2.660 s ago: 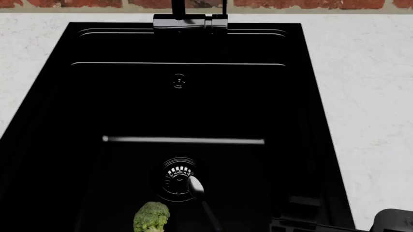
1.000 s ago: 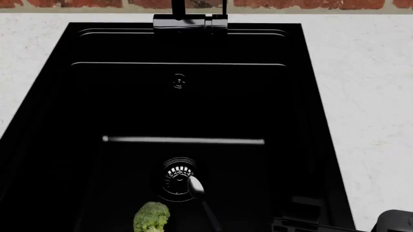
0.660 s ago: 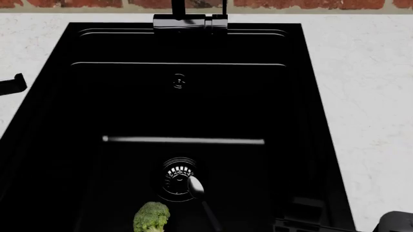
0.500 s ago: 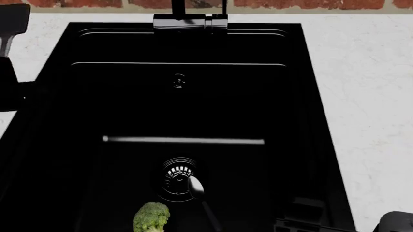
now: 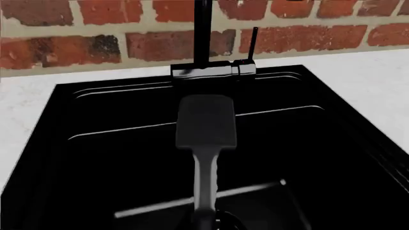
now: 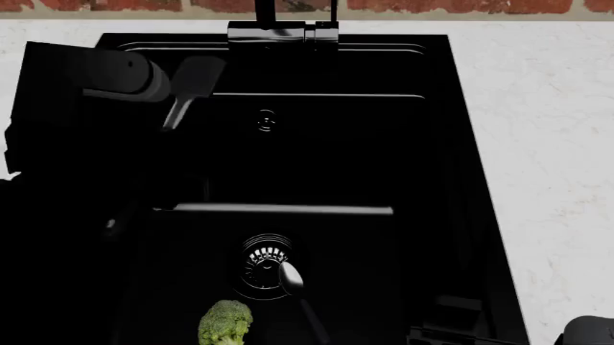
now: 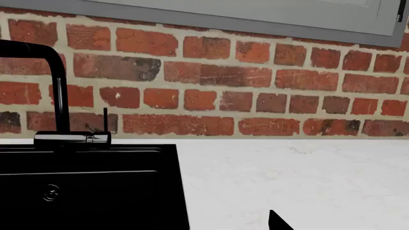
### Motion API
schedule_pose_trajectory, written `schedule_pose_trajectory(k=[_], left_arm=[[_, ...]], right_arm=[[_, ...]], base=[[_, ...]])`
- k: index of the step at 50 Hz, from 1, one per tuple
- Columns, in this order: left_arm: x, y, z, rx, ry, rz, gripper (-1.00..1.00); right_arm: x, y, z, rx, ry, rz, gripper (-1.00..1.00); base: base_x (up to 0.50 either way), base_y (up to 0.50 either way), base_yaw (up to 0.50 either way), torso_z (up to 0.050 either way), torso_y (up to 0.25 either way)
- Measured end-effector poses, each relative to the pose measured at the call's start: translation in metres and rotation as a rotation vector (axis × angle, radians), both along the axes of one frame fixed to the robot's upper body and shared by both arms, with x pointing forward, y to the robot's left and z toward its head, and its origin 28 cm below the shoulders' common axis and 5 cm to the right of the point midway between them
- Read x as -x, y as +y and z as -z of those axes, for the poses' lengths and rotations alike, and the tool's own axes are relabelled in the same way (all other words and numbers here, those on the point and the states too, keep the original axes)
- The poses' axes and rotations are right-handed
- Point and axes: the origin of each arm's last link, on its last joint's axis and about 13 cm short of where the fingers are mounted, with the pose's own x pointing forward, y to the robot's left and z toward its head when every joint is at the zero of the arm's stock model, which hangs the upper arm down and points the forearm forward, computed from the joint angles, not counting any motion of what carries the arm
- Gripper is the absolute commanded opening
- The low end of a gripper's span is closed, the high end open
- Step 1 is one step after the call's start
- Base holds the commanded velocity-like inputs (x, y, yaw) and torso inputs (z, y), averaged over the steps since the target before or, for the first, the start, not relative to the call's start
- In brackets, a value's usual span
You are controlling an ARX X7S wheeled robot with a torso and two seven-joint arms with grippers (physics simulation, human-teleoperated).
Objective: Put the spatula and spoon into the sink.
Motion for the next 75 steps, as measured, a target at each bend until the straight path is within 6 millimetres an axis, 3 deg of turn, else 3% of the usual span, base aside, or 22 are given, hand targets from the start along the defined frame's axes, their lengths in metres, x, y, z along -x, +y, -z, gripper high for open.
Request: schedule_pose_trajectory(k=[13,25,44,56,57,75], left_arm=[[-0.016,-0.023,0.015,0.029,0.084,0.114,-1.0],[-0.036,-0.035,0.045,0.009,0.193,0.106,-1.0],[-0.063,-0.04,0.095,-0.018,0.351,0.0,-1.0],[-0.071,-0.038,0.114,-0.033,0.423,-0.052,-1.0],[-0.072,-0.038,0.114,-0.035,0.427,-0.052,1.0],[-0.068,-0.036,0.107,-0.053,0.404,-0.034,1.0]], right_arm=[[0.0,0.0,0.0,-0.001,0.0,-0.006,1.0],[0.0,0.0,0.001,-0.003,0.001,-0.008,1.0],[0.002,-0.001,0.004,-0.01,0.004,-0.005,1.0],[0.004,-0.001,0.002,-0.008,-0.001,-0.005,1.0],[0.004,-0.001,0.002,-0.008,-0.001,-0.005,1.0],[0.005,0.0,0.001,-0.005,-0.007,-0.008,1.0]], base=[[0.0,0.0,0.0,0.0,0.0],[0.0,0.0,0.0,0.0,0.0],[0.0,0.0,0.0,0.0,0.0],[0.0,0.0,0.0,0.0,0.0],[0.0,0.0,0.0,0.0,0.0],[0.0,0.0,0.0,0.0,0.0]])
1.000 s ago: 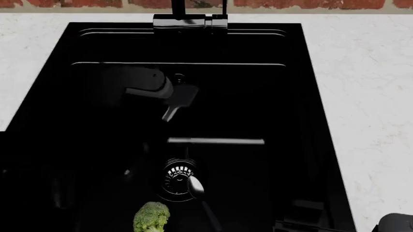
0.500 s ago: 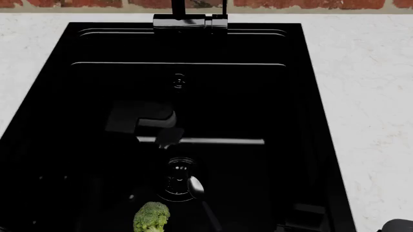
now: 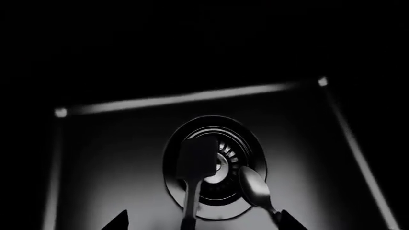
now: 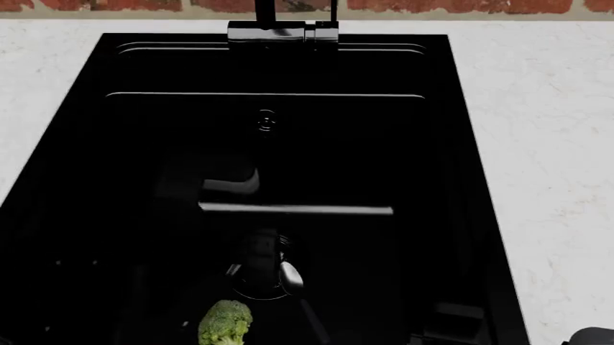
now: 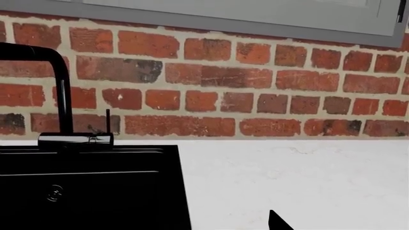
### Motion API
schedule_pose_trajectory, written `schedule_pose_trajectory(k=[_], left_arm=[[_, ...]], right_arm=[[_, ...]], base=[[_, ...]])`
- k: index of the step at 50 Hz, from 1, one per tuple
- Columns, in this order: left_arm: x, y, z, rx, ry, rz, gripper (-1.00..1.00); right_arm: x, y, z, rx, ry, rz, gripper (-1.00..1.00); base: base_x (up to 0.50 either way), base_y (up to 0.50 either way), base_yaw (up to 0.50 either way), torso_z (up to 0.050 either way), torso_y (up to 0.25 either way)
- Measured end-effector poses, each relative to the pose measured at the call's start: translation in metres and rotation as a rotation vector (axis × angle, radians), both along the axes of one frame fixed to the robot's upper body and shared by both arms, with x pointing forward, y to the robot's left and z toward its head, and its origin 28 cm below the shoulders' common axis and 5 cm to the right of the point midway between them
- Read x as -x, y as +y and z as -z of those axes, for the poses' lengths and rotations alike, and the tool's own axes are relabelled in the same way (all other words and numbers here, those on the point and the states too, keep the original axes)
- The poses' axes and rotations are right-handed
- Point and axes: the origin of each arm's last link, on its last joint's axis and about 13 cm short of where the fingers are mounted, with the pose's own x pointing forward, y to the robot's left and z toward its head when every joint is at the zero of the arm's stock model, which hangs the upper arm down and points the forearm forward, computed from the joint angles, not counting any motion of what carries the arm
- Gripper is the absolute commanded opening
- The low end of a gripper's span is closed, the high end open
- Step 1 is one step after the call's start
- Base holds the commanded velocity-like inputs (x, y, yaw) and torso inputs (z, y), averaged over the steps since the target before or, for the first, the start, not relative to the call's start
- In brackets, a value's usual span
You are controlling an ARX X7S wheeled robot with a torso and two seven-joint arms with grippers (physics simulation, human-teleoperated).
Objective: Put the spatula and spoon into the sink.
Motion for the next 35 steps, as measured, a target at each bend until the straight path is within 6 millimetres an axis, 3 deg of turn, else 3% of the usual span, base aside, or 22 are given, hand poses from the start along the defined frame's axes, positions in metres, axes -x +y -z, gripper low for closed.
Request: schedule_pose_trajectory(k=[8,18,28,35], left_arm=[[0.011,0.0,-0.018,0.002,-0.061,0.028,1.0],[0.036,0.004,-0.054,0.012,-0.192,0.066,1.0],[0.066,0.018,-0.086,0.017,-0.338,0.078,1.0],[0.085,0.031,-0.097,0.013,-0.417,0.063,1.0]], right_arm=[[0.0,0.0,0.0,0.0,-0.001,-0.001,1.0],[0.001,0.0,0.0,-0.003,-0.002,-0.001,1.0],[0.001,-0.001,0.002,-0.007,-0.002,0.0,1.0],[0.002,-0.001,0.003,-0.009,-0.002,0.001,1.0]], base=[[0.0,0.0,0.0,0.0,0.0],[0.0,0.0,0.0,0.0,0.0],[0.0,0.0,0.0,0.0,0.0],[0.0,0.0,0.0,0.0,0.0]])
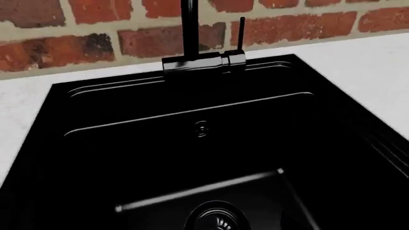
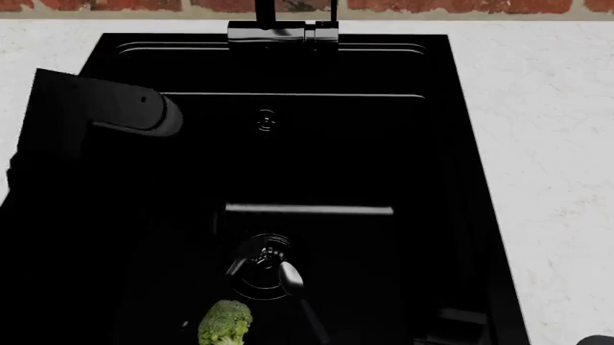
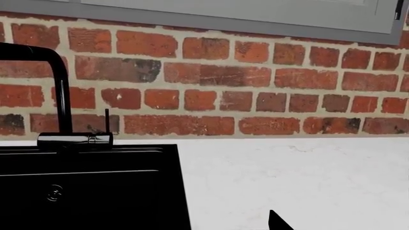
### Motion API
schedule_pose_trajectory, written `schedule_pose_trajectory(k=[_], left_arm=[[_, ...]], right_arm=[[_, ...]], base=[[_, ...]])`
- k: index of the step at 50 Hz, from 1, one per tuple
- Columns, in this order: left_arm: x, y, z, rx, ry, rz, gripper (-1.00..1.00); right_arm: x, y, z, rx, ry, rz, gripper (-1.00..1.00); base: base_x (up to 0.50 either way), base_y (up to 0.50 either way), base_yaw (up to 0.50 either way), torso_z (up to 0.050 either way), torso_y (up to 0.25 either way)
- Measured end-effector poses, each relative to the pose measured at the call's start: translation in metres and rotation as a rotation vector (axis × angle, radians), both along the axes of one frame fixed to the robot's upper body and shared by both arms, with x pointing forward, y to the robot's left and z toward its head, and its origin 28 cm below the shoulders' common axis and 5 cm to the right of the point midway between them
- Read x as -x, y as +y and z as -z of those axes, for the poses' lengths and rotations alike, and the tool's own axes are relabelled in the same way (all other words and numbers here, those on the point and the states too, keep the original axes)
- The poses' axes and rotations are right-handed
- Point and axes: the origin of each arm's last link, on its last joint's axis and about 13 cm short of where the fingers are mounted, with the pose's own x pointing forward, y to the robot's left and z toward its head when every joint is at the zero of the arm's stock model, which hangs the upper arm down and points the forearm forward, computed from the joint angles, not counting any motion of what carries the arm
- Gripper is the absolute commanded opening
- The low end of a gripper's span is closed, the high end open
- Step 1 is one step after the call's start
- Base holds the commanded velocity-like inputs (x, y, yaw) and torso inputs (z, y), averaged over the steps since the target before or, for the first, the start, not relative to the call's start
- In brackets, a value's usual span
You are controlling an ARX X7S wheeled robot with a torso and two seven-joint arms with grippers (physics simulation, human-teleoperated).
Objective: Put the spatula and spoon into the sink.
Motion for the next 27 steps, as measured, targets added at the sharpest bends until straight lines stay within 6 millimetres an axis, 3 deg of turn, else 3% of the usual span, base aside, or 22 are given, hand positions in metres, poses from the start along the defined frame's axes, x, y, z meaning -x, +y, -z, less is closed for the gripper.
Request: schedule_pose_trajectory(k=[27], left_arm=[[0.048,0.045,-0.012,-0.001,-0.193,-0.115,1.0]], right_arm=[[0.002,0.0,-0.002,0.004,-0.007,-0.002,1.0]], base=[[0.0,0.0,0.0,0.0,0.0]])
